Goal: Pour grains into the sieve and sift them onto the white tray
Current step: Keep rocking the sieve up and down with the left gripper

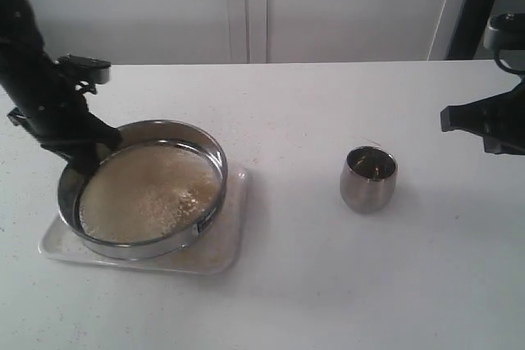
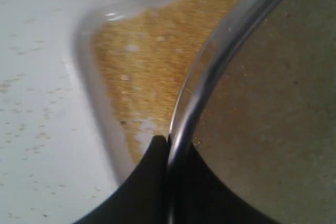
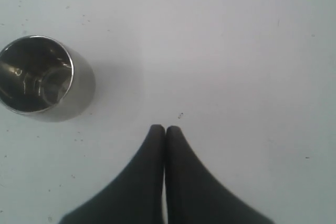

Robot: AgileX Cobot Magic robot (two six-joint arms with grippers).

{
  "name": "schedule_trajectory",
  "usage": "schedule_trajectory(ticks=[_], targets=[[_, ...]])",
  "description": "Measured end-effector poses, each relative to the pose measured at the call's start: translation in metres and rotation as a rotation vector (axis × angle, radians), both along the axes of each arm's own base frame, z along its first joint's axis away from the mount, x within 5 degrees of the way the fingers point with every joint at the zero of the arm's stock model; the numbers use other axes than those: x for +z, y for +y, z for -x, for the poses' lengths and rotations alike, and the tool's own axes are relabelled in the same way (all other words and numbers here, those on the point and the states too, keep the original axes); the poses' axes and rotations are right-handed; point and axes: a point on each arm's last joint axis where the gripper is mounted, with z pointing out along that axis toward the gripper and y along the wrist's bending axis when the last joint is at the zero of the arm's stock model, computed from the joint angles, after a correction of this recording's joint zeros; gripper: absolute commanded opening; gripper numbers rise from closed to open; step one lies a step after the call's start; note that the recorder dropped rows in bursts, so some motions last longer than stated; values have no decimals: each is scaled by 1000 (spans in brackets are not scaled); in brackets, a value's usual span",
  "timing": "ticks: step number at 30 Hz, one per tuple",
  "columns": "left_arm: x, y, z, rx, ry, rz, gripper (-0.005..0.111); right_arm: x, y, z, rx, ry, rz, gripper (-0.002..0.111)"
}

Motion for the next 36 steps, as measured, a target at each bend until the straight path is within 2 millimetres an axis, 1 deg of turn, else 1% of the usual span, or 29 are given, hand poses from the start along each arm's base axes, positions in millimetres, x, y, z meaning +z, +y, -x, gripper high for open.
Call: schedule_trajectory(ticks=[1,2,4,6,7,8,10,12,13,14,16,17,19,20,21,22,23,24,25,26,27,28,29,30,31,32,33,35,36], targets=[[0,1,2,0,19,-2,0,0,0,0,0,0,0,0],[0,10,1,23,31,-2,0,0,0,0,0,0,0,0],[2,34,-2,98,32,-2,0,0,0,0,0,0,0,0],[3,45,-6,132,4,22,0,0,0,0,0,0,0,0],[3,44,-7,126,-12,36,0,0,0,0,0,0,0,0],[3,37,-8,107,-27,60,0,0,0,0,0,0,0,0],[2,10,-3,29,-17,104,0,0,0,0,0,0,0,0],[4,-5,2,-8,13,126,0,0,0,0,0,0,0,0],[5,-7,5,-13,29,127,0,0,0,0,0,0,0,0],[6,-2,7,1,39,123,0,0,0,0,0,0,0,0],[11,21,4,74,27,109,0,0,0,0,0,0,0,0],[12,30,2,100,3,104,0,0,0,0,0,0,0,0],[14,36,-3,117,-54,98,0,0,0,0,-1,0,-1,0],[14,31,-5,100,-75,95,0,0,0,0,-2,-2,-3,0],[13,20,-4,63,-77,93,0,0,0,0,-2,-4,-3,0],[10,-1,0,7,-55,108,0,0,0,0,-2,-4,-3,0],[8,-5,2,-6,-32,112,0,0,0,0,-2,-4,-3,0],[7,-1,5,-4,16,112,0,0,0,0,-1,-6,-4,0],[7,11,4,21,28,104,0,0,0,0,-2,-6,-6,0],[9,35,1,84,15,90,0,0,0,-1,-2,-8,-6,0],[9,44,-1,110,-2,84,0,0,0,-1,-2,-8,-6,0],[9,48,-5,119,-41,84,0,0,0,-1,-2,-8,-6,0],[9,39,-5,93,-56,87,0,1,0,-1,-2,-10,-6,0],[6,12,-2,17,-49,101,0,1,0,-1,-2,-10,-6,0],[5,-2,1,-17,-35,108,0,1,0,-1,-2,-10,-6,0],[4,-6,3,-25,-11,118,0,1,0,-1,-2,-10,-6,0],[6,2,4,-3,1,124,0,1,0,-1,-2,-11,-6,0],[12,44,-1,104,-21,106,0,1,0,-1,-2,-11,-6,0],[12,59,-2,130,-34,80,0,1,0,-1,-2,-11,-6,0]])
